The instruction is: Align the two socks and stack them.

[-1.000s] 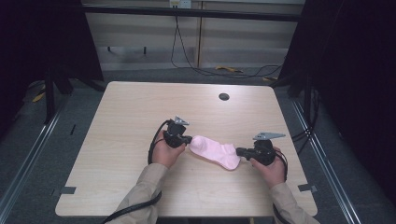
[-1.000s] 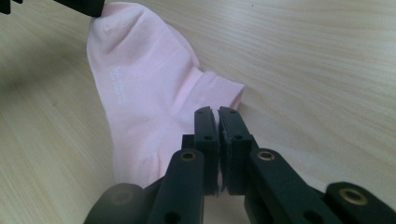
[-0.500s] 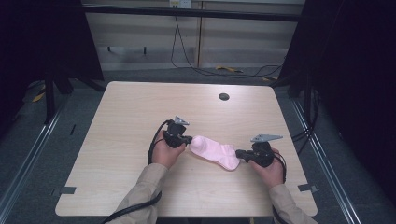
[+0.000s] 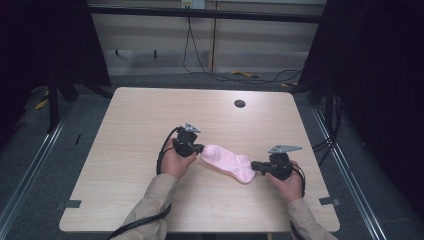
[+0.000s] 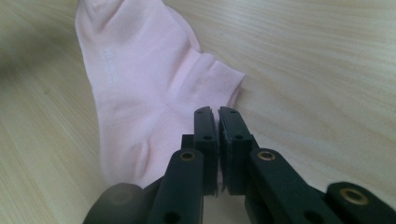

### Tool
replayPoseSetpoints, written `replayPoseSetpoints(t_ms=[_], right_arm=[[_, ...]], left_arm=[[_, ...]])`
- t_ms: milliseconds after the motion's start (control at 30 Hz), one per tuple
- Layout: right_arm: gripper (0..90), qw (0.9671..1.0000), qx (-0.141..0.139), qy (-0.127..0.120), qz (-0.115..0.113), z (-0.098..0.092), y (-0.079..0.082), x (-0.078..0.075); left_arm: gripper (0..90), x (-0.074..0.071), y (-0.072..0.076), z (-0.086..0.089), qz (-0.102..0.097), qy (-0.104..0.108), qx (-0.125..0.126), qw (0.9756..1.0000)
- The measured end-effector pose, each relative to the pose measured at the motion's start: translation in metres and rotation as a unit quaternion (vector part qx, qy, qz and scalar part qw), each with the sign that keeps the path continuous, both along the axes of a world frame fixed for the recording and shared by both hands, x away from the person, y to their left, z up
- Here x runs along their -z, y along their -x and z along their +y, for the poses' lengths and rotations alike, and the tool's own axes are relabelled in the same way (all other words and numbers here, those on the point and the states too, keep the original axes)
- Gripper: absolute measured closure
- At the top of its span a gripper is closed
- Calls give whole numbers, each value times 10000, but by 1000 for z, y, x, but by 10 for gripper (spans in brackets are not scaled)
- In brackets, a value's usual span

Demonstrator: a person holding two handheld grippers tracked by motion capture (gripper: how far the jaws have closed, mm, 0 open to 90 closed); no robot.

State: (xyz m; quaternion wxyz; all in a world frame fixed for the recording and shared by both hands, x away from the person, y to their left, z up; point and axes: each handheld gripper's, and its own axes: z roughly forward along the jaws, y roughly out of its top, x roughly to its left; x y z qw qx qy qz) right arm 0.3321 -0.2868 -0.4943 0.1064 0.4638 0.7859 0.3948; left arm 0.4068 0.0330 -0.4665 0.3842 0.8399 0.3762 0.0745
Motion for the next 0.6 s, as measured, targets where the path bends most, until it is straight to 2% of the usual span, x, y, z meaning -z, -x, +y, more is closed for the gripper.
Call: replayPoseSetpoints(t_ms=[100, 267, 467, 533, 600], right_arm=[[862, 10000, 11, -56, -3, -1, 0, 1], [862, 9999, -24, 94, -64, 1, 1, -1], [860, 9999, -27, 97, -105, 2, 3, -2], [854, 9995, -40, 269, -160, 4, 5, -4], [854, 9993, -66, 317, -166, 6, 6, -5]], left_arm=[[900, 2, 0, 0, 12, 0, -29, 10000], [900, 1, 0, 0, -16, 3, -11, 10000], [900, 1, -1, 0, -29, 1, -31, 10000], [900, 3, -2, 0, -23, -2, -40, 10000], [900, 4, -3, 0, -17, -33, -35, 10000]])
